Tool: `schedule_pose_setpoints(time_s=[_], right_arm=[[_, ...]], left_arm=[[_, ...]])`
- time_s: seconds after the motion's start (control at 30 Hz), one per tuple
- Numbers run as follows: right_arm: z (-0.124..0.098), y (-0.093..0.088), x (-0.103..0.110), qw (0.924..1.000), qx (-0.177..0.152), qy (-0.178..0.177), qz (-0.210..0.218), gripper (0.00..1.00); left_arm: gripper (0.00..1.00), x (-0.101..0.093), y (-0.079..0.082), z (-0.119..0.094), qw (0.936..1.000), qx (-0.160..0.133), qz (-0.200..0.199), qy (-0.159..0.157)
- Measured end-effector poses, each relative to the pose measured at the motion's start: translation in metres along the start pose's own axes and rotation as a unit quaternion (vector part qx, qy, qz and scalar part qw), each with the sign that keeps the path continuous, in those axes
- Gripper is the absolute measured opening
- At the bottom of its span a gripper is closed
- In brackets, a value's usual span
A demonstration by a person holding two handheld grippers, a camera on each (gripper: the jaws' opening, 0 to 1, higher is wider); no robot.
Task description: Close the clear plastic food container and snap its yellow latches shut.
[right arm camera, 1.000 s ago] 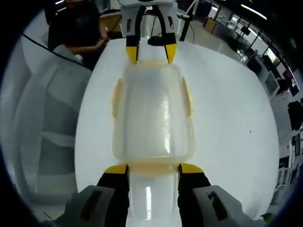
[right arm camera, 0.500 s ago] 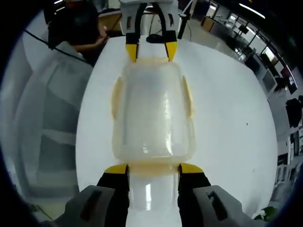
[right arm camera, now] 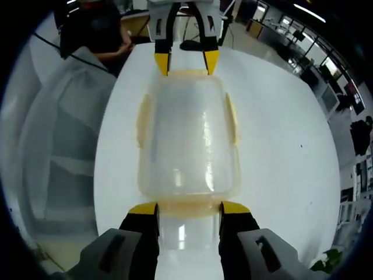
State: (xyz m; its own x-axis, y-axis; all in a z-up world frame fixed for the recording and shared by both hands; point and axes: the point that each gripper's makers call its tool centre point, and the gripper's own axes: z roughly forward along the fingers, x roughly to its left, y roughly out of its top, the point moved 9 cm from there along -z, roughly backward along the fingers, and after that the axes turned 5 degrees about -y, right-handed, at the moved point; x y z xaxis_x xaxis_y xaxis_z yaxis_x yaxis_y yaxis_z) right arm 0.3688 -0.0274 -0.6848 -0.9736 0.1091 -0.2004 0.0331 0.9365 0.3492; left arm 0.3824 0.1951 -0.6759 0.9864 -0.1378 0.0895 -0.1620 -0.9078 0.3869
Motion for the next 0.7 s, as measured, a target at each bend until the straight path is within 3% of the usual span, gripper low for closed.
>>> schedule_pose_setpoints(time_s=[0.7], right_arm=[[-0.014, -0.030, -0.001, 1.0000, 0.002, -0.007, 0.002, 0.38]], left_arm=[[0.38, 0.004, 0.030, 0.011, 1.0000, -0.005, 0.005, 0.000]])
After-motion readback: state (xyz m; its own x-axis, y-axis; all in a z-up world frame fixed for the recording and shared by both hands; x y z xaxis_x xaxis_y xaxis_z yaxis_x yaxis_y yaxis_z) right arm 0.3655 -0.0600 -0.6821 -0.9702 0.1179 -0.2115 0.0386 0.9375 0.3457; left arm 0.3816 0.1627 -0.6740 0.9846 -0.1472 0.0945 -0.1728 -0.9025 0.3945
